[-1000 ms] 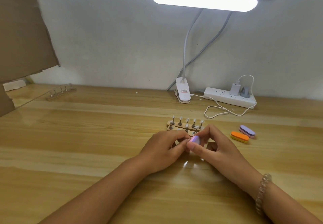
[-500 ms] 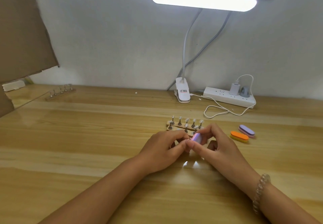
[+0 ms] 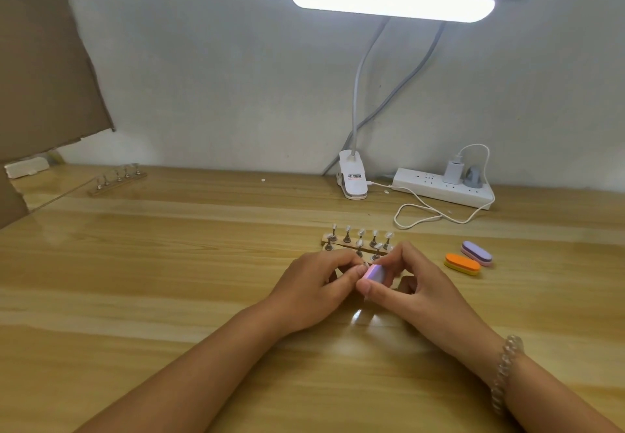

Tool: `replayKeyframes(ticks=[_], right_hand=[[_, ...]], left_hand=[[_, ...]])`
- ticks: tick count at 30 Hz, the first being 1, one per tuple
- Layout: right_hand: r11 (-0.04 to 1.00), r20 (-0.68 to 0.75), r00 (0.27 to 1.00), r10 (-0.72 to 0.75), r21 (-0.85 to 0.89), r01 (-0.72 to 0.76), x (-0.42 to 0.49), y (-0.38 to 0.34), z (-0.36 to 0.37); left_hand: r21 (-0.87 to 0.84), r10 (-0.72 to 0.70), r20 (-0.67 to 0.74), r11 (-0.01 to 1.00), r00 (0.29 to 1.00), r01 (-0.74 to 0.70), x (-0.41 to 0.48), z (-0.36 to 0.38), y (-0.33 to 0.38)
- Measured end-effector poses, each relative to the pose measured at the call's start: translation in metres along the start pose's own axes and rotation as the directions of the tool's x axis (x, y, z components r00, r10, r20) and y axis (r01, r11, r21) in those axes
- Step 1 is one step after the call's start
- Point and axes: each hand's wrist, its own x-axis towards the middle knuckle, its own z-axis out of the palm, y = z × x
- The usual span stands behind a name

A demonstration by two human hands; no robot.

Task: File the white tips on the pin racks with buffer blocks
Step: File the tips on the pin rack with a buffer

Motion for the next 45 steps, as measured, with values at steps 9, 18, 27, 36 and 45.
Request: replayKeyframes(ticks=[9, 18, 27, 36, 45], right_hand=[[0.996, 0.002, 1.000, 0.000, -0.086, 0.000, -0.0020, -0.0022, 0.0033], [1.000, -0.093, 0.996, 0.018, -0.008, -0.019, -0.0015, -0.0065, 0.0018], [1.000, -0.072, 0.997, -0.014, 0.018, 0.016, -0.0014, -0.0049, 0.0019], [0.999, -0.039, 0.999, -0.016, 0.035, 0.018, -0.0003, -0.0027, 0.0005], [0.988, -0.200, 0.974, 0.104, 0.133, -0.078, 0.0048, -0.0004, 0.0000]], left_hand=[[0.012, 0.016, -0.017, 1.000, 1.000, -0.016, -0.0002, 0.0012, -0.0004], [0.043, 0.029, 0.003, 0.999, 1.000, -0.030, -0.0009, 0.0003, 0.0015], [0.099, 0.040, 0.041, 0.994, 0.998, -0.044, -0.0025, 0.0003, 0.0046], [0.124, 0.062, 0.005, 0.990, 0.998, -0.063, -0.0038, 0.0018, 0.0027], [-0.179, -0.017, 0.015, 0.984, 1.000, 0.019, -0.0017, 0.0019, 0.0004]])
